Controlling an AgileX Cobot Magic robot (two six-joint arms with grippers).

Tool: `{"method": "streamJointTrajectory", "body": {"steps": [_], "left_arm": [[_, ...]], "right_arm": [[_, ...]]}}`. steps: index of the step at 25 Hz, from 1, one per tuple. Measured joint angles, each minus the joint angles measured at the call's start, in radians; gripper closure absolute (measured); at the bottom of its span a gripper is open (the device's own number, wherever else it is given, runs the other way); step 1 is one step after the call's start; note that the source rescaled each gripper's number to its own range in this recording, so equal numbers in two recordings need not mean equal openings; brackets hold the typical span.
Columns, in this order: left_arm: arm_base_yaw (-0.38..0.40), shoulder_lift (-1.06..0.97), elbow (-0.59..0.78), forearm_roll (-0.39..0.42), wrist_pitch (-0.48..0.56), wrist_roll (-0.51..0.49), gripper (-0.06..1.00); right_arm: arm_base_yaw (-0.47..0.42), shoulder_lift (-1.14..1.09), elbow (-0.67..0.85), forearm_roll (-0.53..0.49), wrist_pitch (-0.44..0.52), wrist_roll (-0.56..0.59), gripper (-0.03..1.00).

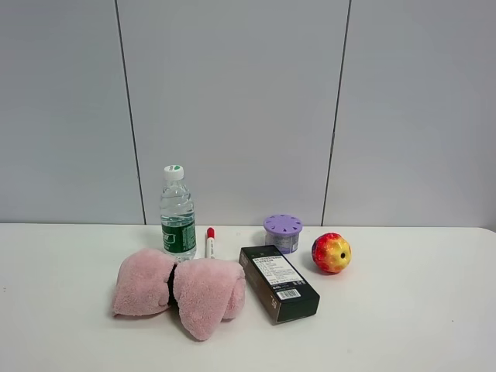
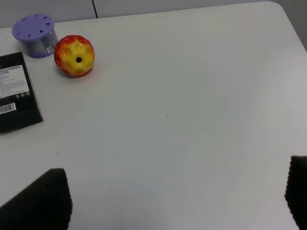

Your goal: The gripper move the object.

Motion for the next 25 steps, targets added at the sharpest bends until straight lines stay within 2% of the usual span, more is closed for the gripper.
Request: {"method": "streamJointTrajectory", "body": {"steps": [25], "left_arm": [[0.0, 0.0, 0.0, 0.0, 0.0, 0.0, -0.06]], "right_arm": [[0.0, 0.0, 0.0, 0.0, 0.0, 0.0, 0.02]]}}
